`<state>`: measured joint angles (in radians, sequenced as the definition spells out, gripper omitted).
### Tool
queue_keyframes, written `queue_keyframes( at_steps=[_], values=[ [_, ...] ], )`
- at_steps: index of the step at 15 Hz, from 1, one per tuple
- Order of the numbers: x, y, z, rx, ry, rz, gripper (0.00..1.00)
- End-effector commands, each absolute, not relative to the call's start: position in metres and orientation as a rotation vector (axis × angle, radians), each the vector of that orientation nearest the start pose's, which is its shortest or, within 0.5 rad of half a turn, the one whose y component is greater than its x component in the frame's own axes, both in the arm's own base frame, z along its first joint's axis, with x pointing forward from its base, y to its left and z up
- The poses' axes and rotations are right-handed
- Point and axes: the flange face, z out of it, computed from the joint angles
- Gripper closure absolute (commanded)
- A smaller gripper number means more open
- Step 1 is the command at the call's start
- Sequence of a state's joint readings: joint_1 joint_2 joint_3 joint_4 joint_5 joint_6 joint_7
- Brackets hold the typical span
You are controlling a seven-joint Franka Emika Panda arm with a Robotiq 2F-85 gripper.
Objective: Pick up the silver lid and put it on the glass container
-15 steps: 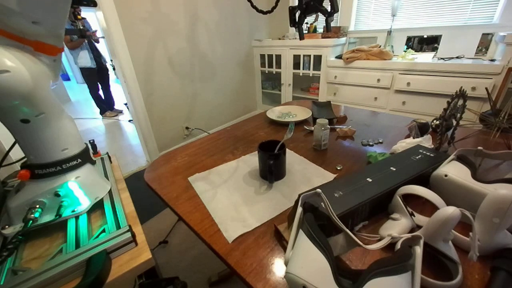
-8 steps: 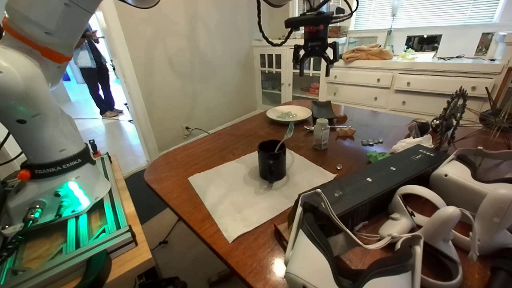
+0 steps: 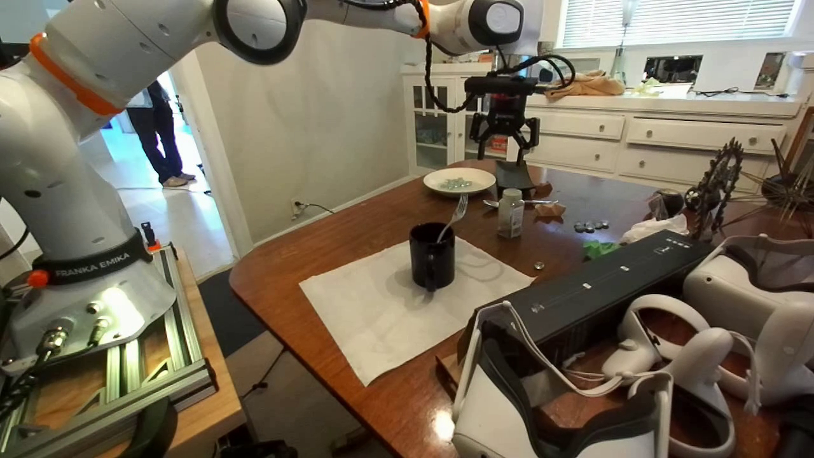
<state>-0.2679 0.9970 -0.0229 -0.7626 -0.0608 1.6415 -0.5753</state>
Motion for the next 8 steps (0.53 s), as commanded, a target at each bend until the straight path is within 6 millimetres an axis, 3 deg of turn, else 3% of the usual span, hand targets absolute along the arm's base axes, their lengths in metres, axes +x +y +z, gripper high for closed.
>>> queue_keyframes(
  at_steps=[1,3,4,5,8],
  values=[
    [0.7476,-0.2248,0.3041,-3.065,-0.428,0.254,0.0],
    [0.7441,-0.2228,0.2996,-3.033,-0.432,0.301,0.0],
    [0.7429,-0.2186,0.3069,-3.043,-0.425,0.331,0.0],
    [0.7428,-0.2228,0.2998,-3.068,-0.448,0.317,0.0],
    [0.7425,-0.2207,0.3078,-3.063,-0.448,0.327,0.0]
  ],
)
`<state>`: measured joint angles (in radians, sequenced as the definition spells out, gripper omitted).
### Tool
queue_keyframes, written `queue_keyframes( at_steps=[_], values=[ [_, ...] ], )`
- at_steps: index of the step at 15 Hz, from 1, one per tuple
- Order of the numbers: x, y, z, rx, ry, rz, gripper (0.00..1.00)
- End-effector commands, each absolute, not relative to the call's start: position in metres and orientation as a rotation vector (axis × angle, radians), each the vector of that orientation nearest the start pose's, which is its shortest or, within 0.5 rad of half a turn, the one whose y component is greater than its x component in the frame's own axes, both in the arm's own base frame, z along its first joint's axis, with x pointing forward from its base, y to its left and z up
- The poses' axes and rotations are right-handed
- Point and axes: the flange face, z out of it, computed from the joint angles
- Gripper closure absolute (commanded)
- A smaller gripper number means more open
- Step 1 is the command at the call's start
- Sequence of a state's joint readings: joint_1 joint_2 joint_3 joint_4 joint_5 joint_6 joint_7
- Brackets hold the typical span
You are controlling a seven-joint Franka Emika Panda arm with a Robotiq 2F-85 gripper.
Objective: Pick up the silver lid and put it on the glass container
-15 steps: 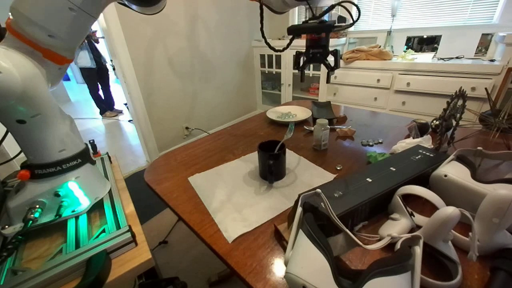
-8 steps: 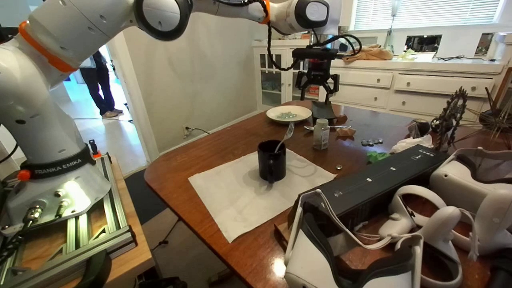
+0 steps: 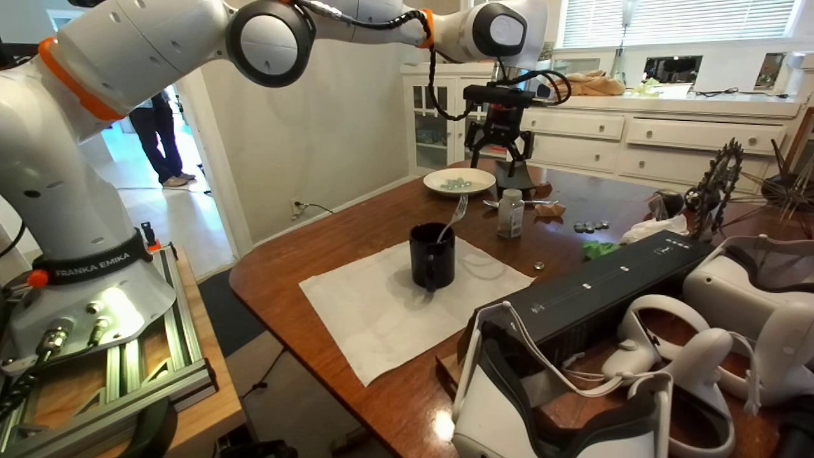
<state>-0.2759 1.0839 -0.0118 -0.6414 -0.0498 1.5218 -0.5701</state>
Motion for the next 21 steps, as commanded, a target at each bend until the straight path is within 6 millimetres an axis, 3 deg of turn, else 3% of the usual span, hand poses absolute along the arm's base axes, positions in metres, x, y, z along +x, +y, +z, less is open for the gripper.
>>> queue_keyframes(
  at_steps=[1,5,12,21],
  values=[
    [0.743,-0.22,0.31,-3.063,-0.448,0.323,0.0],
    [0.743,-0.22,0.31,-3.062,-0.448,0.324,0.0],
    [0.753,-0.22,0.282,-3.1,-0.397,0.255,0.0],
    [0.764,-0.239,0.243,-3.102,-0.367,0.064,0.0]
  ],
)
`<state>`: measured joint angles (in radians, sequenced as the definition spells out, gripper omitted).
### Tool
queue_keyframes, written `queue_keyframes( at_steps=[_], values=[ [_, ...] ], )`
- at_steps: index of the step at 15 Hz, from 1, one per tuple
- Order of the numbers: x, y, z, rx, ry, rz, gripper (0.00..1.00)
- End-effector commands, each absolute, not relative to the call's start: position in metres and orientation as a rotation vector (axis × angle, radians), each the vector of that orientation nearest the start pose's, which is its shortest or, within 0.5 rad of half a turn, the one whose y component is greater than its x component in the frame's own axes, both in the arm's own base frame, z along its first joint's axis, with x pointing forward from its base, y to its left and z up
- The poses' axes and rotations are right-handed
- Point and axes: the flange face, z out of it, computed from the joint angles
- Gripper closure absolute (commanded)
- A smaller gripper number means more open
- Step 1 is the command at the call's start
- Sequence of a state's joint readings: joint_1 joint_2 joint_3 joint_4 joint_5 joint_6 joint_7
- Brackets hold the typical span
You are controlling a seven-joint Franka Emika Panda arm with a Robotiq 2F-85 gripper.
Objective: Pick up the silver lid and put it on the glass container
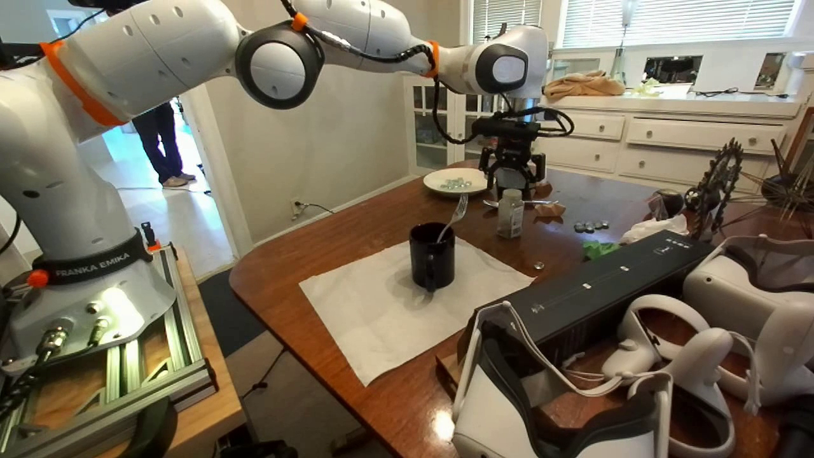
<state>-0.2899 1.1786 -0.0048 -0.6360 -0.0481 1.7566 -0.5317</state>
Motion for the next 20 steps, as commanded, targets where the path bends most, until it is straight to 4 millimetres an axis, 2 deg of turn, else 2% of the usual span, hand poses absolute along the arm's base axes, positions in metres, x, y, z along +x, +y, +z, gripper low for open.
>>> queue_keyframes(
  at_steps=[1,9,15,20],
  values=[
    [0.764,-0.24,0.24,-3.096,-0.368,0.059,0.0],
    [0.765,-0.237,0.223,-3.077,-0.338,0.049,0.0],
    [0.768,-0.242,0.21,-3.112,-0.26,0.009,0.0],
    [0.764,-0.24,0.211,-3.11,-0.273,0.059,0.0]
  ],
)
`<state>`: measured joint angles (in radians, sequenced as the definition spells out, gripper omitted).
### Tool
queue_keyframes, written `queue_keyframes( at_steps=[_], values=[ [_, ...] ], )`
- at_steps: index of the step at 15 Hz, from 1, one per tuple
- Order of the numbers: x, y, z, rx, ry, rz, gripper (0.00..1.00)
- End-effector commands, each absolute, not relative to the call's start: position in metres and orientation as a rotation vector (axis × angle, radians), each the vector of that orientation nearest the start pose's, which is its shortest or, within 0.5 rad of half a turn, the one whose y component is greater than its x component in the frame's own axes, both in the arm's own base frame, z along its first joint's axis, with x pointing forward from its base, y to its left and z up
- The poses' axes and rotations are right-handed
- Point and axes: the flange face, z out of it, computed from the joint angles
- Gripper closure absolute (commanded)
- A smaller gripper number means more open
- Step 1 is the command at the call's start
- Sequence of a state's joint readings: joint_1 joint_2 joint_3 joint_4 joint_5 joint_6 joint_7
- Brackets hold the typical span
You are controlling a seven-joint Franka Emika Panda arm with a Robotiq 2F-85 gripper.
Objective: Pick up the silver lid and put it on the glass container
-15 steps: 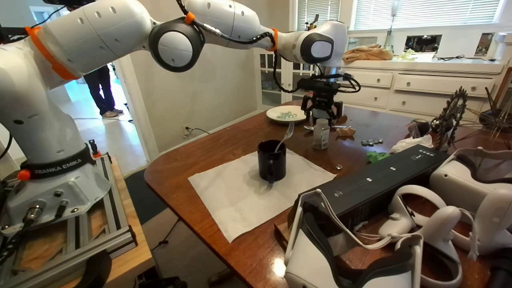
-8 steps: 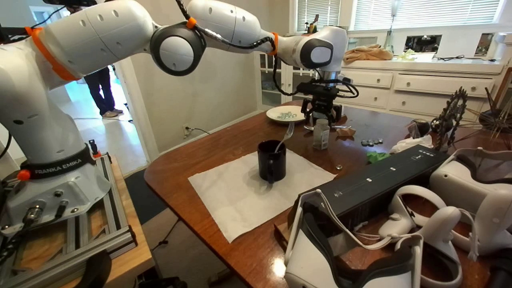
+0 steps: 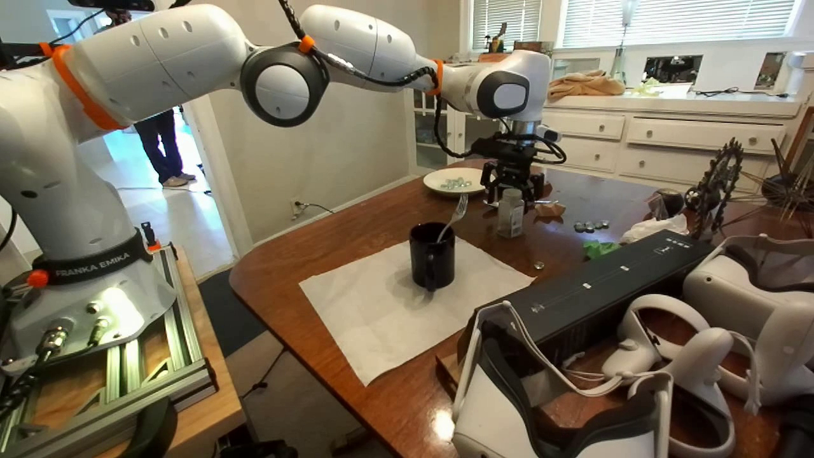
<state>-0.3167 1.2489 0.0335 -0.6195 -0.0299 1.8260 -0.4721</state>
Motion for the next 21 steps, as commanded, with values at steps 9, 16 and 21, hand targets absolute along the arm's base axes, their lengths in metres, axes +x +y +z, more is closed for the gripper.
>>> queue_keyframes(
  at_steps=[9,16,21],
  values=[
    [0.771,-0.235,0.196,-3.135,-0.261,-0.015,0.0],
    [0.773,-0.229,0.181,-3.144,-0.254,-0.021,0.0],
    [0.775,-0.227,0.187,-3.153,-0.232,-0.035,0.0]
  ],
)
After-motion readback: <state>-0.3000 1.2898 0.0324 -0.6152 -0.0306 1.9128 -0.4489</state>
